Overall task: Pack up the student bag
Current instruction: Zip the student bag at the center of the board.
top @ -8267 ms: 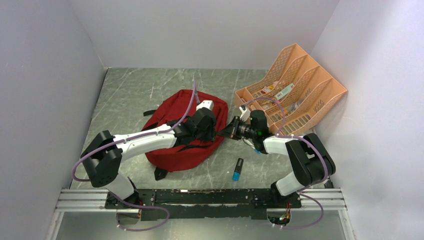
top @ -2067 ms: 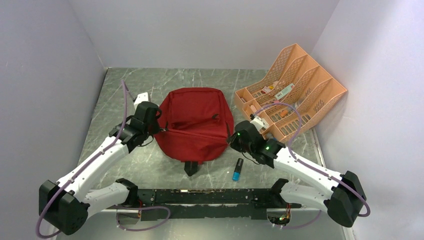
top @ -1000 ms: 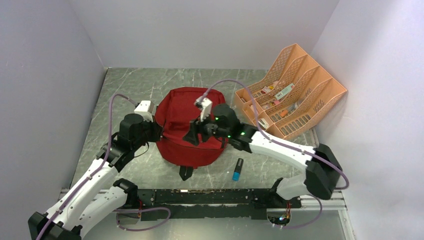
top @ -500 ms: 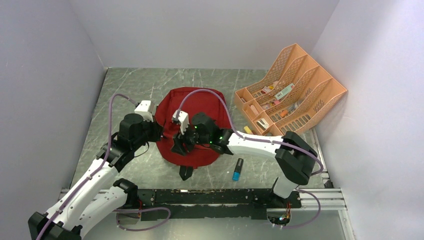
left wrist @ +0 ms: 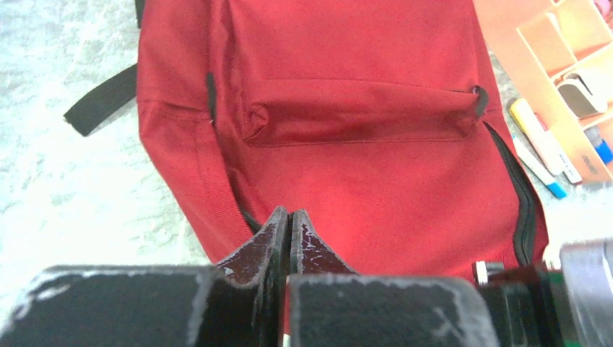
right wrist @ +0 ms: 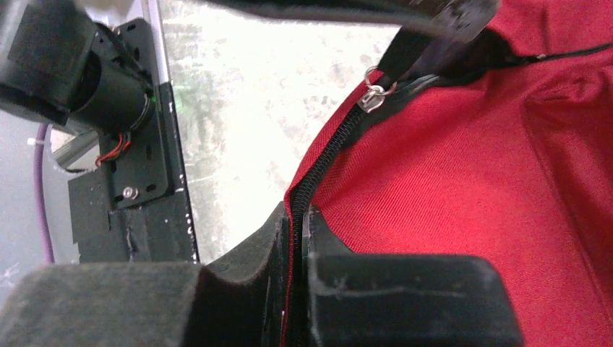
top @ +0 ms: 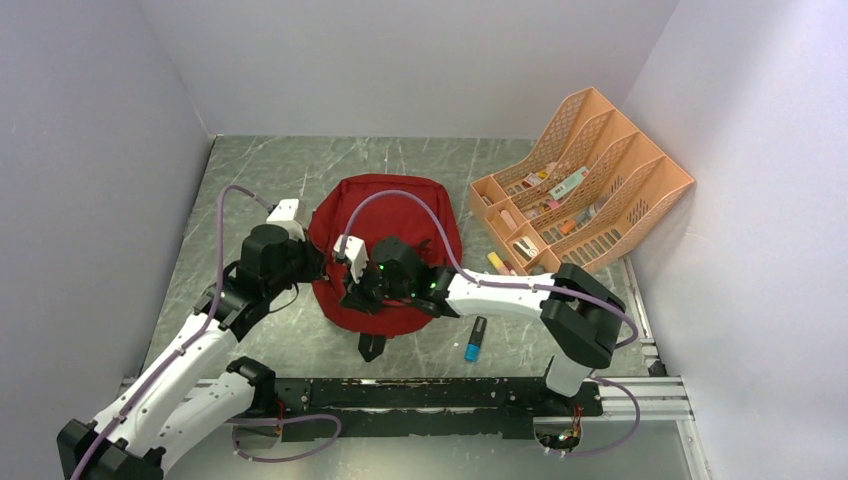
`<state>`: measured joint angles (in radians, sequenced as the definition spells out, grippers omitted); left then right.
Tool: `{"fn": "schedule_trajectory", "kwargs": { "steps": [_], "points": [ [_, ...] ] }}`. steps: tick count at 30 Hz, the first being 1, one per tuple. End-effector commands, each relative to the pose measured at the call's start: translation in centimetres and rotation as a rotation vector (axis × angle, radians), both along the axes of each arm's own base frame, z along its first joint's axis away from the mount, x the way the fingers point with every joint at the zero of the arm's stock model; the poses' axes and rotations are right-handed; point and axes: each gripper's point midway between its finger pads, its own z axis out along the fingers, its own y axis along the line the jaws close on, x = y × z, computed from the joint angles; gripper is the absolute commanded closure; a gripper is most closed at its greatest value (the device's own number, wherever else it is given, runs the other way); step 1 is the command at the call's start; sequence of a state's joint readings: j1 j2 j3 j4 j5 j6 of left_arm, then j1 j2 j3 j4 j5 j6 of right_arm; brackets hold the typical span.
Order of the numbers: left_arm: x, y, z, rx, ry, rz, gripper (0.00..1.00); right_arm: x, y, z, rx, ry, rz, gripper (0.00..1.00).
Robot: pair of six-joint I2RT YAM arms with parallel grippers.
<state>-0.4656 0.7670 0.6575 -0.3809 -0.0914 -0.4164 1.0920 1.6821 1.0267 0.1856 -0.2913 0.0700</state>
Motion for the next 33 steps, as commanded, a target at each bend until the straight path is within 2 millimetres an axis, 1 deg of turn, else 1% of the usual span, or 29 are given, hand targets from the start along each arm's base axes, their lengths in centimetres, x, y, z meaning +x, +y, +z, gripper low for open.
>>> {"fn": "schedule_trajectory", "kwargs": {
  "steps": [1,2,5,11,15,20,26,29,33],
  "points": [
    [1.5,1.4,2.4,-0.026,-0.032,0.138,0.95,-3.3,-0.3,-0.2,0.023,0.035,0.103,1.0],
    [1.7,1.6,2.7,-0.027,-0.036,0.155,0.95,-3.8,-0.7,-0.7,0.014,0.048,0.112,1.0],
    [2.4,2.4,3.2,-0.02,-0.04,0.22,0.95,-4.8,-1.8,-1.3,-0.002,0.07,0.125,1.0],
    [3.6,3.7,2.3,0.04,0.001,0.328,0.95,-6.1,-3.8,-1.7,-0.018,0.077,0.136,1.0],
    [4.7,4.7,2.4,0.104,-0.002,0.379,0.95,-7.0,-4.7,-1.8,-0.035,0.076,0.18,1.0],
    [6.2,5.2,2.6,0.161,-0.012,0.401,0.95,-8.4,-5.9,-1.7,-0.055,0.081,0.244,1.0],
    [8.5,5.6,2.7,0.201,-0.019,0.41,0.95,-9.7,-7.3,-1.2,-0.075,0.058,0.316,1.0],
    [9.3,5.9,2.2,0.219,-0.004,0.416,0.95,-10.5,-8.2,-1.0,-0.087,0.064,0.341,1.0],
    [10.2,6.6,1.1,0.244,0.025,0.434,0.95,-11.3,-8.6,-0.6,-0.083,0.068,0.375,1.0]
  ]
}}
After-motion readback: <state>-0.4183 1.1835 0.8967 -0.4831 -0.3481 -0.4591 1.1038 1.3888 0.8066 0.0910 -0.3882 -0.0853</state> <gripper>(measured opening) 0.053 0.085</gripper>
